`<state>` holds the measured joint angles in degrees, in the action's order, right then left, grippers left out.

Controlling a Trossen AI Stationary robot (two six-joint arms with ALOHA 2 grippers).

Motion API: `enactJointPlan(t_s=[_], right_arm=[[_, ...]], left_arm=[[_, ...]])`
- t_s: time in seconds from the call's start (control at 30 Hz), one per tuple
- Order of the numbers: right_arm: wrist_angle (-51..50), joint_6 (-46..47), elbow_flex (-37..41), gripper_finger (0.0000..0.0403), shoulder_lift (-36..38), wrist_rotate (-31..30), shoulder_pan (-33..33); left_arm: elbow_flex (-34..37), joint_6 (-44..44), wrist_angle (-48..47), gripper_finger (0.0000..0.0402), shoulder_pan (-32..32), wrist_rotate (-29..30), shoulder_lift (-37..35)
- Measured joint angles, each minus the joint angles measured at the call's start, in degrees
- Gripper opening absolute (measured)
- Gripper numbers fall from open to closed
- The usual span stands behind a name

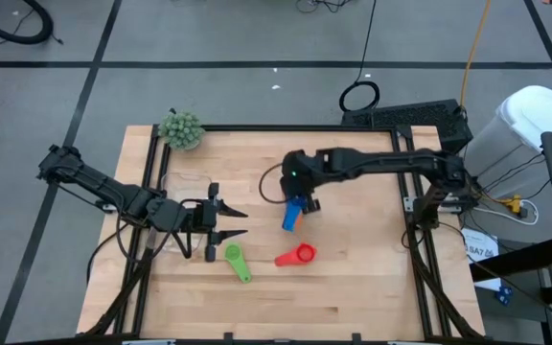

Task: Nest measuring cups in basket
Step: Stack the bottom stacked measuring cup on top of the top stacked measuring cup

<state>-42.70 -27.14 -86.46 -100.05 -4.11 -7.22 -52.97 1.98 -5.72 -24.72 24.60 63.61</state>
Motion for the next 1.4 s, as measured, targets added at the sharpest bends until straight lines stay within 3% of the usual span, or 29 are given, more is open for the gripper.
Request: enactJointPlan(t_s=[0.23,0.93,1.2,1.4], right_arm=[[-0.97,-1.03,-0.92,0.0031,-3.34,4.24,-3.16],[-4.98,-0.3,-0.92,0.0032,-6.74,4.52,-6.21],[-4.67,1.63,-0.92,0.0132,-6.73,4.61,-6.28],[-4.63,2.45,-0.92,0.0167,-6.73,4.45,-6.28]], left_arm=[[0.0,-0.21,-0.05,0.0172,0.44,0.04,0.0],[0.0,0.32,-0.1,0.0172,0.17,0.02,0.0],[0.0,0.76,-0.04,0.0172,0.17,0.02,0.0],[0.0,0.95,-0.02,0.0172,0.17,-0.02,0.0]])
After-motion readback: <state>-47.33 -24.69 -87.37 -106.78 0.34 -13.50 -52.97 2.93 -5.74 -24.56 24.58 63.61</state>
